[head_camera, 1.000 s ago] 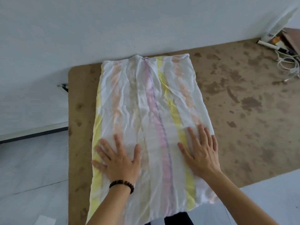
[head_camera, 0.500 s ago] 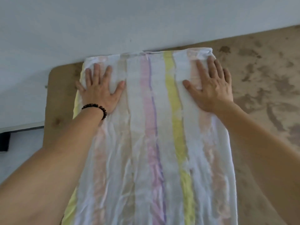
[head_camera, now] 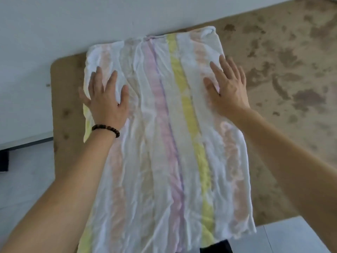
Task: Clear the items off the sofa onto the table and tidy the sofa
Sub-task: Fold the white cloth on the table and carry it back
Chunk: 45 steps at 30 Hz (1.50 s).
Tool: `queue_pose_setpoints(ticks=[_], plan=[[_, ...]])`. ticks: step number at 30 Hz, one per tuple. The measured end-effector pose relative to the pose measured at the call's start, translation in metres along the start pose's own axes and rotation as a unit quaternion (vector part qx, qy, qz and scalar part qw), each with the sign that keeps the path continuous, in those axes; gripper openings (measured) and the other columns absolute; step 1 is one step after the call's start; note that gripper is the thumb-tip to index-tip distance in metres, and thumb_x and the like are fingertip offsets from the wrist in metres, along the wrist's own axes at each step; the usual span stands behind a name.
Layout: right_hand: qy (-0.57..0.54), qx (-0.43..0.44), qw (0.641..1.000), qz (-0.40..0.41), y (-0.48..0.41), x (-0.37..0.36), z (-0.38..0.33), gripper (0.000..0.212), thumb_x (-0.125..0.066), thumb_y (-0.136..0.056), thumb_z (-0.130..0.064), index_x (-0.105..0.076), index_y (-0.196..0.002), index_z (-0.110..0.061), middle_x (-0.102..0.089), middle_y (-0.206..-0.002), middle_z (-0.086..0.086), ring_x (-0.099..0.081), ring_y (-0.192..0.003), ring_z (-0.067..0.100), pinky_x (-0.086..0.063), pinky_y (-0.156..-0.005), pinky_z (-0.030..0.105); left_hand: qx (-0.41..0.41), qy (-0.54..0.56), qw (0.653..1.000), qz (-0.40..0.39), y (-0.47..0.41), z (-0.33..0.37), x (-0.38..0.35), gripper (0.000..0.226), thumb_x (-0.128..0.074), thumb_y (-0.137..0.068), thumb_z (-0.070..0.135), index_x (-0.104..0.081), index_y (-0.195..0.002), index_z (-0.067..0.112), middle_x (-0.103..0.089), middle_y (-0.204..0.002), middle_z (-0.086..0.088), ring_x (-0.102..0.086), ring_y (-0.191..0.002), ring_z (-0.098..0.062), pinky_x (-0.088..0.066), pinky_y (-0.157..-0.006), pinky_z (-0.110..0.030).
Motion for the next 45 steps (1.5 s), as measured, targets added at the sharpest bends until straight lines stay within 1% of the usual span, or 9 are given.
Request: queue_pose_setpoints(ticks=[7, 14, 21, 25, 31, 35, 38, 42, 45], plan=[[0.117, -0.019, 0.986, -0.119, 0.258, 0.006, -0.043, 0.073, -0.021, -0.096, -0.069, -0.008, -0.158, -0.033, 0.003, -0.167, 0.006, 0.008, -0.154, 0.023, -0.003, -0.123, 0.050, -0.091, -0.147, 0.970, -0.172, 0.231, -0.041, 0.039, 0.074, -0.015, -0.091, 0.072, -0.011, -0.155, 0.034, 0.004, -0.163, -0.013, 0.007, -0.150, -0.028, 0.001, -0.115, -0.063], [0.040, -0.082, 0.993, -0.070, 0.302, -0.005, -0.041, 0.077, -0.026, -0.095, -0.068, -0.011, -0.158, -0.027, 0.004, -0.167, 0.007, 0.008, -0.153, 0.021, 0.001, -0.123, 0.048, -0.074, -0.072, 0.976, -0.190, 0.260, -0.075, 0.044, 0.071, -0.008, -0.093, 0.067, -0.012, -0.155, 0.031, -0.001, -0.163, -0.012, 0.005, -0.150, -0.026, -0.005, -0.118, -0.058], [-0.282, -0.367, 0.882, 0.085, 0.416, -0.018, -0.042, 0.097, -0.061, -0.080, -0.054, -0.011, -0.157, -0.022, -0.011, -0.164, -0.003, -0.016, -0.149, 0.009, -0.019, -0.123, 0.044, 0.119, 0.209, 0.967, 0.083, 0.426, -0.086, 0.060, 0.094, -0.065, -0.084, 0.050, -0.021, -0.146, -0.005, -0.016, -0.150, -0.033, -0.016, -0.143, -0.036, -0.020, -0.118, -0.048], [-0.380, -0.369, 0.848, 0.013, 0.410, -0.039, -0.006, 0.095, -0.065, -0.071, -0.031, -0.022, -0.155, -0.021, -0.029, -0.160, -0.004, -0.031, -0.141, 0.003, -0.024, -0.120, 0.043, 0.339, 0.391, 0.856, -0.018, 0.445, -0.091, 0.039, 0.118, -0.079, -0.064, 0.058, -0.011, -0.151, 0.016, -0.016, -0.155, 0.000, -0.020, -0.143, -0.009, -0.023, -0.117, -0.054], [-0.479, -0.267, 0.831, -0.097, 0.381, -0.056, 0.015, 0.042, -0.072, -0.084, -0.005, -0.062, -0.125, -0.005, -0.074, -0.112, -0.005, -0.066, -0.112, 0.013, -0.051, -0.096, 0.030, 0.271, 0.471, 0.831, -0.116, 0.408, -0.114, 0.008, 0.075, -0.090, -0.062, 0.036, -0.059, -0.126, 0.013, -0.068, -0.122, 0.005, -0.062, -0.115, -0.010, -0.050, -0.100, -0.037], [-0.441, -0.276, 0.836, -0.178, 0.411, -0.059, 0.016, 0.062, -0.092, -0.057, -0.042, -0.071, -0.111, -0.019, -0.074, -0.115, 0.000, -0.069, -0.110, 0.017, -0.053, -0.098, 0.040, 0.261, 0.507, 0.803, -0.171, 0.422, -0.111, 0.007, 0.038, -0.082, -0.075, 0.011, -0.066, -0.107, 0.025, -0.074, -0.099, 0.019, -0.067, -0.101, 0.000, -0.053, -0.079, -0.017], [-0.426, -0.302, 0.827, -0.208, 0.447, -0.051, 0.021, 0.072, -0.091, -0.049, -0.053, -0.072, -0.108, -0.016, -0.075, -0.110, -0.001, -0.071, -0.104, 0.016, -0.054, -0.097, 0.039, 0.273, 0.518, 0.780, -0.222, 0.449, -0.121, 0.010, 0.033, -0.085, -0.071, 0.021, -0.072, -0.101, 0.026, -0.074, -0.108, 0.008, -0.067, -0.107, -0.011, -0.054, -0.089, -0.033], [-0.535, -0.348, 0.747, -0.187, 0.476, -0.022, 0.028, 0.023, -0.070, -0.089, -0.022, -0.068, -0.109, -0.011, -0.075, -0.111, 0.001, -0.069, -0.109, 0.020, -0.047, -0.106, 0.046, 0.298, 0.570, 0.734, -0.218, 0.479, -0.124, 0.035, 0.033, -0.086, -0.064, 0.035, -0.078, -0.093, 0.022, -0.073, -0.111, -0.001, -0.067, -0.110, -0.019, -0.052, -0.089, -0.031], [-0.586, -0.354, 0.701, -0.199, 0.489, -0.002, 0.030, 0.039, -0.064, -0.093, -0.023, -0.062, -0.129, -0.006, -0.066, -0.129, 0.010, -0.062, -0.122, 0.029, -0.045, -0.108, 0.047, 0.297, 0.615, 0.693, -0.230, 0.498, -0.119, 0.050, 0.015, -0.069, -0.085, 0.014, -0.072, -0.099, 0.017, -0.074, -0.101, 0.000, -0.070, -0.095, -0.016, -0.056, -0.077, -0.027]])
Point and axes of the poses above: each hand's wrist, its own y-axis away from the middle knuckle, its own x-axis out of the back of the hand, z = x × y, the point moved 1 cm from there along -y, towards the middle knuckle
